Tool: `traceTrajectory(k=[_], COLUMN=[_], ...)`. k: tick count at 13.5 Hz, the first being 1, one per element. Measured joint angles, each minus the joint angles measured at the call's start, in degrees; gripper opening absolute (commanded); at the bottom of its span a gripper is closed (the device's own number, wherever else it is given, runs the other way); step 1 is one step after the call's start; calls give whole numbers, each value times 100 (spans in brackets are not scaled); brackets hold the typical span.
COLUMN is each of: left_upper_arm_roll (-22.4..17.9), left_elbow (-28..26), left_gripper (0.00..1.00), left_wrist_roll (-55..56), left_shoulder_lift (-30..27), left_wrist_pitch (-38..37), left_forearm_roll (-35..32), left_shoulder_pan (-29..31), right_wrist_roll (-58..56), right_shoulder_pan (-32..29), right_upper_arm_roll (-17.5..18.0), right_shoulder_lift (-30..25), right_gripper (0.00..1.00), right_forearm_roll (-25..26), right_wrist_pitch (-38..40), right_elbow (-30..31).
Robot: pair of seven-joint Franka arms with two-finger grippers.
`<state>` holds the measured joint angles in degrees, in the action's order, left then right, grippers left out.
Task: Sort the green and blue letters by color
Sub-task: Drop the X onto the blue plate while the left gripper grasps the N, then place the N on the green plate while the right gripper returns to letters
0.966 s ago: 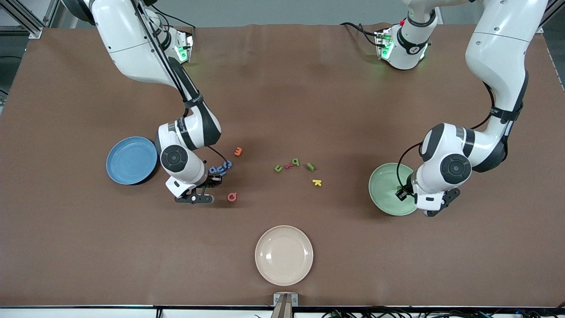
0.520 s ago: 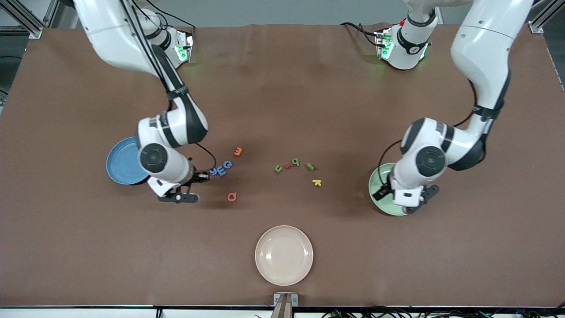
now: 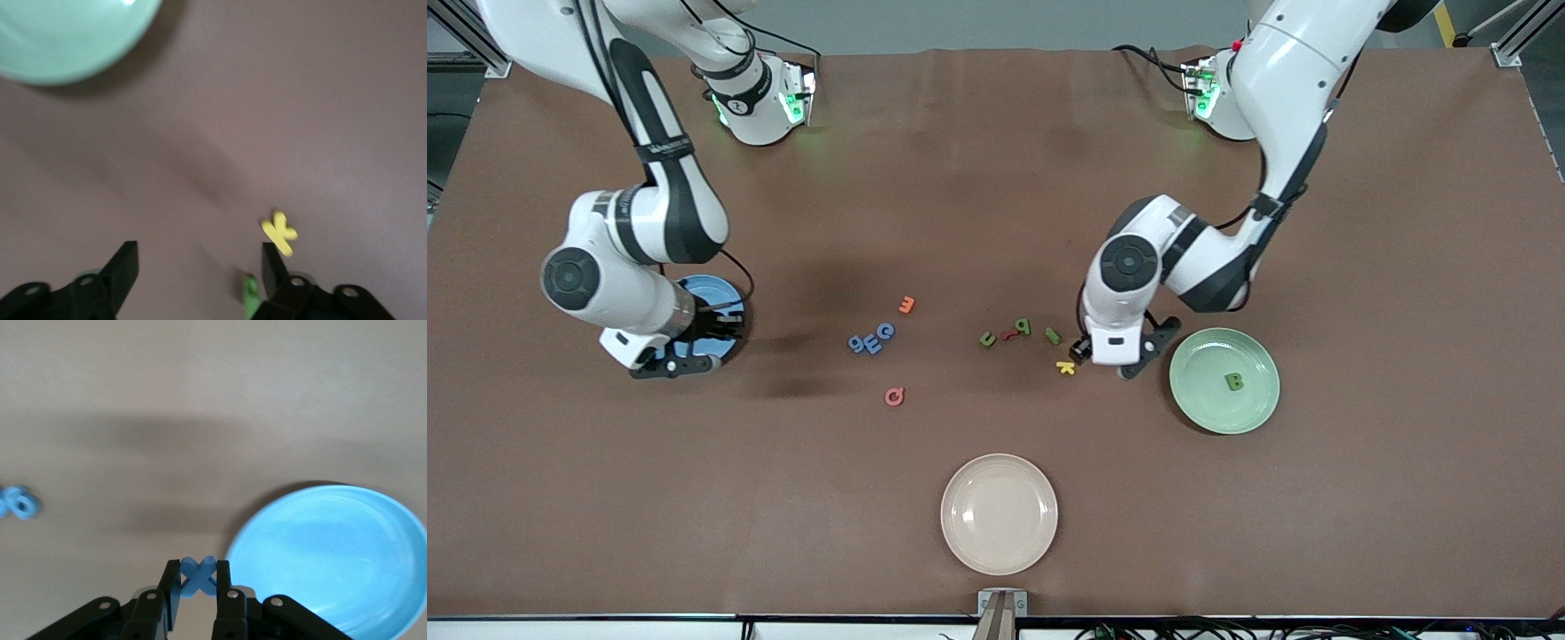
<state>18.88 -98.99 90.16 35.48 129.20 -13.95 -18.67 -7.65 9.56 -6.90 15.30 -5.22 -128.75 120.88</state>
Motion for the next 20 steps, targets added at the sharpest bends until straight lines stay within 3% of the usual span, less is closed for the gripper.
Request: traceTrajectory(k=[5, 7, 10, 11, 14, 15, 16, 17, 18, 20], left_upper_arm_roll=[-37, -45, -46, -55, -88, -106, -127, -140, -138, -128], left_elbow=[229, 260, 265, 270, 330, 373, 417, 441, 441, 435], left_gripper=[70, 57, 7, 1, 0, 0, 0, 0, 0, 0], left_wrist_roll=[778, 835, 887, 888, 873, 867, 865, 828, 694, 244], left_shoulder_lift=[541, 596, 664, 669, 667, 659, 633, 557, 427, 143], left_wrist_pitch=[325, 445, 494, 506, 520, 523, 522, 501, 412, 95], left_forearm_roll=[0, 0, 0, 0, -39, -113, -191, -234, -248, -248], left_shoulder_pan=[-431, -432, -439, -438, -414, -397, -357, -261, -107, 245], right_wrist_roll=[-1180, -1268, -1301, -1304, -1306, -1306, -1307, -1308, -1309, -1309], right_shoulder_pan=[-774, -953, -1137, -1170, -1229, -1263, -1295, -1315, -1324, -1324], right_upper_arm_roll=[-8, -8, -8, -8, -8, -8, -8, -8, -8, 0], right_shoulder_lift=[-58, -59, -59, -59, -59, -59, -59, -59, -59, -63], right_gripper=[15, 15, 17, 18, 23, 51, 72, 85, 91, 93], right_forearm_roll=[6, 79, 185, 192, 198, 206, 211, 211, 212, 212], right_wrist_pitch=[-1050, -1078, -1133, -1155, -1233, -1242, -1251, -1259, -1265, -1282], right_elbow=[858, 952, 1082, 1156, 1373, 1414, 1430, 1433, 1433, 1432])
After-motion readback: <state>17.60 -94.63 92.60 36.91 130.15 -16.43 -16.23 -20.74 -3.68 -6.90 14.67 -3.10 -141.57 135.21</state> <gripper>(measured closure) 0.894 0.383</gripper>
